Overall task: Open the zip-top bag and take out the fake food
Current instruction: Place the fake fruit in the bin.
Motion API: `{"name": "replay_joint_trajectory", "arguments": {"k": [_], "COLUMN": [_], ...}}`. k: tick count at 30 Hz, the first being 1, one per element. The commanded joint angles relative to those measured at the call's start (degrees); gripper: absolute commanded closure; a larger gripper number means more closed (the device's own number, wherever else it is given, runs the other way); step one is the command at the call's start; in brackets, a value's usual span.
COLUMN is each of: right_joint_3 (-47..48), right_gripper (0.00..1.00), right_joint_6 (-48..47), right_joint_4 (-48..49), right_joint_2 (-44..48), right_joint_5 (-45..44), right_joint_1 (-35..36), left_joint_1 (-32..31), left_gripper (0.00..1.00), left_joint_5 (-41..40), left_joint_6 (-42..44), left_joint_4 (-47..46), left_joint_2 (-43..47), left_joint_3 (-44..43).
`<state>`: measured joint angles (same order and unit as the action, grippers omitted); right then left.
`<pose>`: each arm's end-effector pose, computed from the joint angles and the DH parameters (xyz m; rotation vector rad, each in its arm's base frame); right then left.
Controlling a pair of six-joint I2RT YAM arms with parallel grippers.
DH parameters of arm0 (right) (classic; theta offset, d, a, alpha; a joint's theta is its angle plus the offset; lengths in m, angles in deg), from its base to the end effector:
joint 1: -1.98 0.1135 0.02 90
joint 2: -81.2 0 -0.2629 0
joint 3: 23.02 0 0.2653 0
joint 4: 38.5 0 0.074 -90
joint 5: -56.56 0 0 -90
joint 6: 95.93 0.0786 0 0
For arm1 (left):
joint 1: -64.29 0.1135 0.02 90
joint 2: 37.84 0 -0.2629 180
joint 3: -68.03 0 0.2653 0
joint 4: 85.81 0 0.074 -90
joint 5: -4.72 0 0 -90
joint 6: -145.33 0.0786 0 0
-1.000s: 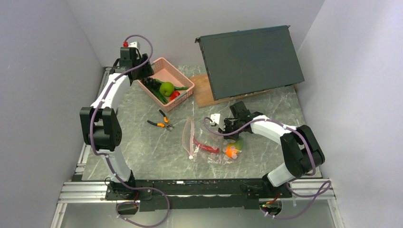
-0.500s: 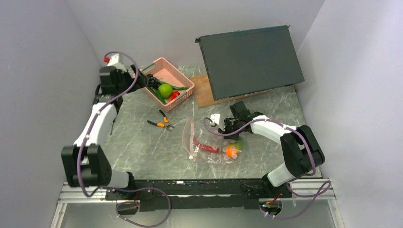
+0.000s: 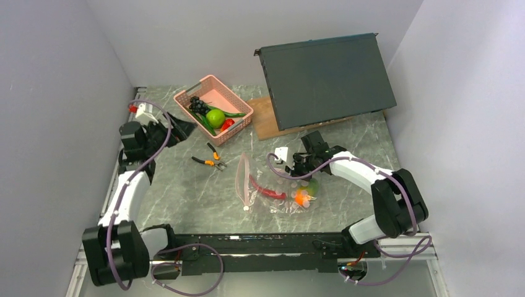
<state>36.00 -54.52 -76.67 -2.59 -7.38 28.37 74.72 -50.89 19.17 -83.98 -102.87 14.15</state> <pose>0.2518 0.1635 0.1349 -1.6699 1.9430 0.4624 0.3076 0.0115 0.2693 -0.3023 1.8141 -0.8551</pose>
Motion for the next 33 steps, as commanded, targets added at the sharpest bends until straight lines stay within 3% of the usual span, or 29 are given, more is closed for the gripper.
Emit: {"name": "replay_joint_trajectory", "arguments": {"k": [1, 6, 11, 17, 25, 33], "right_joint_3": [-0.02, -0.41, -0.73, -0.98, -1.39, -1.65], "right_gripper": [0.94, 0.91, 0.89, 0.86, 0.84, 0.84], "right_joint_6": [-1.23, -1.88, -2.50, -3.09, -4.12, -4.57], "right_joint_4": [-0.70, -0.90, -1.26, -1.72, -2.20, -2.17], "right_joint_2": [2.79, 4.37, 5.69, 6.51, 7.20, 7.05], "right_joint_5": [1.98, 2.20, 3.06, 3.77, 4.61, 4.70], "right_joint_1": [0.15, 0.14, 0.15, 0.14, 0.14, 0.15], "left_joint_1": [-3.26, -11.40, -19.12, -24.05, -28.74, -36.96], "left_gripper": [0.03, 0.04, 0.04, 0.06, 0.17, 0.28], "left_joint_5": [6.07, 2.02, -6.17, -14.00, -13.42, -18.39], "left_joint_6": [0.78, 2.15, -3.90, -10.23, -13.59, -13.80], "left_joint_4": [0.01, 6.11, 7.50, 9.24, 3.61, 1.03], "left_joint_2": [7.89, 16.55, 26.57, 34.41, 28.62, 22.13], "left_joint_3": [4.83, 10.47, 18.20, 23.63, 26.90, 25.73]}}
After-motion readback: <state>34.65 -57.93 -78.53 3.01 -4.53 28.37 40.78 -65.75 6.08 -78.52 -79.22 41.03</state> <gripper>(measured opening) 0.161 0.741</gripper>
